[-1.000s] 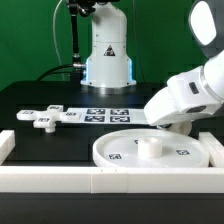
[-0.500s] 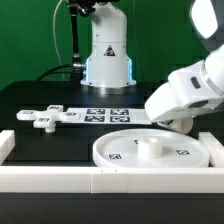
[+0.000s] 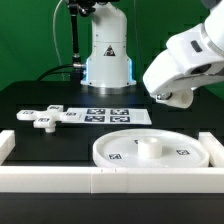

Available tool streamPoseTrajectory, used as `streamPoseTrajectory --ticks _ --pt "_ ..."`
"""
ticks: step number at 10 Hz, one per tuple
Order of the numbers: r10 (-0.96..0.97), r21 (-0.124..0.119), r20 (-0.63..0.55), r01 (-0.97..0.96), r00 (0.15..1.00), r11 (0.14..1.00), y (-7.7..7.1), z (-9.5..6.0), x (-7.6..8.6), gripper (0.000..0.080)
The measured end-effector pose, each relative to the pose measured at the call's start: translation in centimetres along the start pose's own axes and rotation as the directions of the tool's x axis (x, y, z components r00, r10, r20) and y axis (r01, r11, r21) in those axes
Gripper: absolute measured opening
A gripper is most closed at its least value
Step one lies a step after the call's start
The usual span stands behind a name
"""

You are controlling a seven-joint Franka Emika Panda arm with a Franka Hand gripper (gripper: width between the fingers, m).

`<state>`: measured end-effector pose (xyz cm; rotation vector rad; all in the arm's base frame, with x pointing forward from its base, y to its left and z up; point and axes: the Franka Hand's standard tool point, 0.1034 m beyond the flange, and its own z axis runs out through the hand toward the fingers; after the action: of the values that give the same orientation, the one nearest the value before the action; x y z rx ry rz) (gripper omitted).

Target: Assemble round table

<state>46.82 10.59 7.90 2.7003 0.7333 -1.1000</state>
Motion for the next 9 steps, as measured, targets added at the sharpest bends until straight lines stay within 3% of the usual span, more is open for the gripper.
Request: streamPoseTrajectory --ticks 1,3,4,6,7,9 --pt "-0.004 -0.001 -0.007 0.004 1.0 1.0 -0.1 0.2 0.3 0.0407" --pt "-0.012 -0.02 -0.161 0.009 0.987 1.0 1.0 -0.5 1.2 0.0407" --pt "0.003 -0.006 -0.184 -0.005 0.983 1.0 2.2 -0.3 1.2 0.0407" --pt "0.057 0.043 -0.233 -0.049 0.971 0.998 3.8 -1.6 0.5 0.0407" --pt "0.066 0.037 -0.284 -0.058 0.957 0.998 4.4 -2.7 0.5 0.0407" --pt "0.065 0.017 -0.418 -0.063 0.906 0.998 4.6 -2.7 1.1 0.0407"
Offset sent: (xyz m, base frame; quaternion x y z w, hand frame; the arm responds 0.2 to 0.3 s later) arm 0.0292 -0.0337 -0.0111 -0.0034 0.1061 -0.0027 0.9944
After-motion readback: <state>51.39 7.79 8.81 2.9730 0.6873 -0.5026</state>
